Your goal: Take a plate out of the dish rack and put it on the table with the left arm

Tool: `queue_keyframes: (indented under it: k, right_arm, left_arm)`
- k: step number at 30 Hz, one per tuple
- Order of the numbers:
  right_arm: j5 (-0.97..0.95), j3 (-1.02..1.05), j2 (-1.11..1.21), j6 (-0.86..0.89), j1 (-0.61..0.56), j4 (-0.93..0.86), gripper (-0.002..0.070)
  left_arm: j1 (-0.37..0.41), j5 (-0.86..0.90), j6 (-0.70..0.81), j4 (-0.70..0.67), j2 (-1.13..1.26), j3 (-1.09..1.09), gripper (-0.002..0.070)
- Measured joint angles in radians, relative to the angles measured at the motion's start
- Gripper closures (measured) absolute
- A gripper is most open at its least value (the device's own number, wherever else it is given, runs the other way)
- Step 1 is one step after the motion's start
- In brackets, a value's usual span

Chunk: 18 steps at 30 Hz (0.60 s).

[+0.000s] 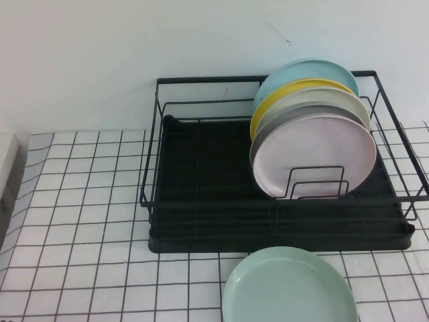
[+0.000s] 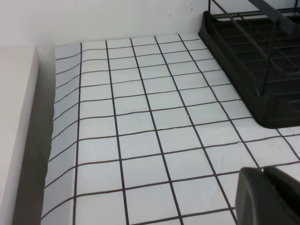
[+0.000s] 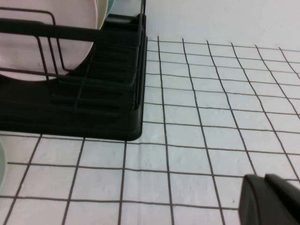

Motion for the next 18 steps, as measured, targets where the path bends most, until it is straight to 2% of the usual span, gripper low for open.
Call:
queue_keyframes:
  k: [18]
  right_arm:
    - [0.0, 0.0, 0.0, 0.0, 0.0, 0.0, 0.0679]
  left_arm:
    - [0.0, 0.0, 0.029, 0.003, 0.0, 0.0, 0.0678]
